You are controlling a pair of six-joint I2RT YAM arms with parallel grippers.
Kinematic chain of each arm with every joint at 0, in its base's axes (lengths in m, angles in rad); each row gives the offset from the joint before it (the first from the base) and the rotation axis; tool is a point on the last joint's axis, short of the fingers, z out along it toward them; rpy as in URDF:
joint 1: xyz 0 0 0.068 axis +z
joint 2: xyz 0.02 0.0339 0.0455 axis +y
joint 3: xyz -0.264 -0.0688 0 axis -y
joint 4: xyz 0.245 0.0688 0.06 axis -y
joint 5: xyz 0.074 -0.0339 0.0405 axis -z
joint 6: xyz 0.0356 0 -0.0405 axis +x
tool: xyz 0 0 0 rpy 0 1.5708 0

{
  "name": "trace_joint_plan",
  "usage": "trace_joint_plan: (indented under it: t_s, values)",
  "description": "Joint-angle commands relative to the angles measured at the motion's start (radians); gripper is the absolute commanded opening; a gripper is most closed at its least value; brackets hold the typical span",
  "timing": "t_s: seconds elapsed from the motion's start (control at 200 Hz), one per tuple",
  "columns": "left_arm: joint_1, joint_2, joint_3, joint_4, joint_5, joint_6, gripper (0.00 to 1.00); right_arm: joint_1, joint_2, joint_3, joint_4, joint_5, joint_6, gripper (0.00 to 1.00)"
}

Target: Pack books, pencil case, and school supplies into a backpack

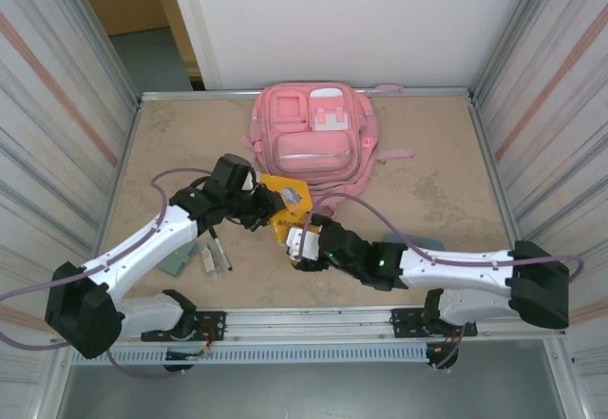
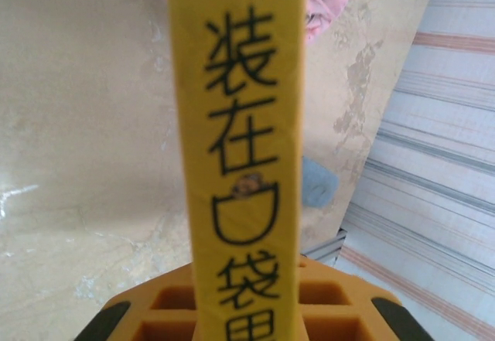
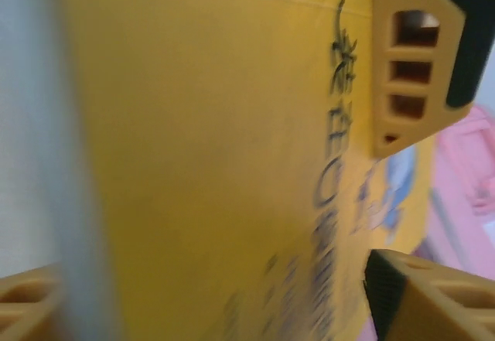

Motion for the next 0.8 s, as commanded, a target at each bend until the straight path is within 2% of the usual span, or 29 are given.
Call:
trace_joint_plan:
  t_s: [0.0, 0.065, 0.09, 0.205, 0.261, 0.321, 0.431, 0.506, 0.671, 0.727, 0.797]
  values:
    - [-0.006, 0.004, 0.009, 0.072, 0.087, -0.073, 0.06, 0.0, 0.014, -0.026, 0.195, 0.192, -0.099, 0.57]
    - [-0.004, 0.002, -0.004, 0.091, 0.088, -0.074, 0.27, 0.005, -0.012, -0.054, 0.228, 0.186, -0.106, 0.31]
    - [0.001, 0.001, -0.002, 0.084, 0.085, -0.067, 0.3, 0.005, -0.031, -0.064, 0.229, 0.178, -0.109, 0.24]
    - [0.052, -0.012, 0.001, 0.096, 0.076, -0.011, 0.44, -0.031, -0.133, -0.082, 0.163, 0.134, -0.067, 0.07]
    - [0.09, -0.005, 0.025, 0.109, 0.077, 0.093, 0.49, -0.078, -0.195, -0.081, 0.118, 0.101, -0.019, 0.06]
    - [0.122, 0.027, 0.086, 0.081, 0.063, 0.27, 0.51, -0.141, -0.278, -0.085, 0.096, 0.085, 0.023, 0.05]
    - [0.102, 0.136, 0.269, -0.054, -0.078, 0.701, 0.53, -0.311, -0.431, -0.067, 0.034, 0.035, 0.156, 0.03]
    - [0.073, 0.213, 0.351, -0.083, -0.184, 0.926, 0.54, -0.482, -0.523, -0.055, -0.002, -0.03, 0.294, 0.0]
    - [-0.019, 0.356, 0.36, 0.064, -0.259, 1.504, 0.56, -0.817, -0.612, 0.0, -0.113, -0.184, 0.511, 0.0]
    - [-0.052, 0.405, 0.353, 0.105, -0.322, 1.667, 0.57, -0.89, -0.61, 0.019, -0.147, -0.251, 0.547, 0.0]
    - [-0.07, 0.479, 0.349, 0.179, -0.4, 1.803, 0.6, -0.945, -0.606, 0.032, -0.168, -0.311, 0.58, 0.0]
